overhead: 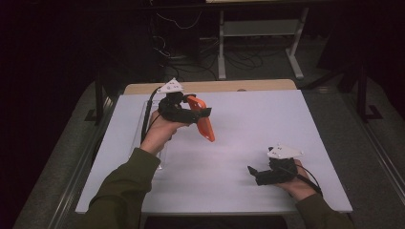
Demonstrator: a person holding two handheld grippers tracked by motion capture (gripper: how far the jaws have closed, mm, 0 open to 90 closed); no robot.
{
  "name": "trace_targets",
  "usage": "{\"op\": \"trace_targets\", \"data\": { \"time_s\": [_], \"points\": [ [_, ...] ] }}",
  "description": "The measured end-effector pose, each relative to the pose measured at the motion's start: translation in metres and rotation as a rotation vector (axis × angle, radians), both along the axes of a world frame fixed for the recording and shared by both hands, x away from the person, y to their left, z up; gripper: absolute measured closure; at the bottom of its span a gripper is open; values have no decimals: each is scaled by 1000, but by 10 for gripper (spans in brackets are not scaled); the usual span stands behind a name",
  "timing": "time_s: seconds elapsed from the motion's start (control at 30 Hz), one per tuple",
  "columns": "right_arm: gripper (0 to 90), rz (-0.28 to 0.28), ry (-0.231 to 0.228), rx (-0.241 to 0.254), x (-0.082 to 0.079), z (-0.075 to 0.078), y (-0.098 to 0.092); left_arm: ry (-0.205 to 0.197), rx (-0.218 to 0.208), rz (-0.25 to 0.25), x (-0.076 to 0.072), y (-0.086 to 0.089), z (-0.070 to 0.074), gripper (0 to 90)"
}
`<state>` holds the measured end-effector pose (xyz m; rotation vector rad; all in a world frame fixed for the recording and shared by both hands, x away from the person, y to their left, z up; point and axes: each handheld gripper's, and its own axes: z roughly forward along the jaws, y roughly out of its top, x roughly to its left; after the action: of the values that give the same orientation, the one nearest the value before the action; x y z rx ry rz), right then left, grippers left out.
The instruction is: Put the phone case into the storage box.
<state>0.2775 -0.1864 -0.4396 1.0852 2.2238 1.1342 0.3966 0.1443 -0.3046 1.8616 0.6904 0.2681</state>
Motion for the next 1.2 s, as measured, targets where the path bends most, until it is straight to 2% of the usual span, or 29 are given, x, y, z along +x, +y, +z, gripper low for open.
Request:
{"op": "trace_targets", "data": {
  "time_s": [0.3,0.33,0.63,0.7,1.2],
  "points": [
    [0,0,-2,-1,0,0,0,-16,11,20,7,8,10,149],
    [0,0,-3,-2,0,0,-1,-15,1,26,7,8,10,148],
    [0,0,-3,-3,1,0,-1,-15,24,43,14,15,16,149],
    [0,-1,-3,-3,1,0,-1,-28,25,46,16,17,18,149],
    [0,0,-5,-2,1,0,-1,-49,29,115,29,33,33,149]
  ]
}}
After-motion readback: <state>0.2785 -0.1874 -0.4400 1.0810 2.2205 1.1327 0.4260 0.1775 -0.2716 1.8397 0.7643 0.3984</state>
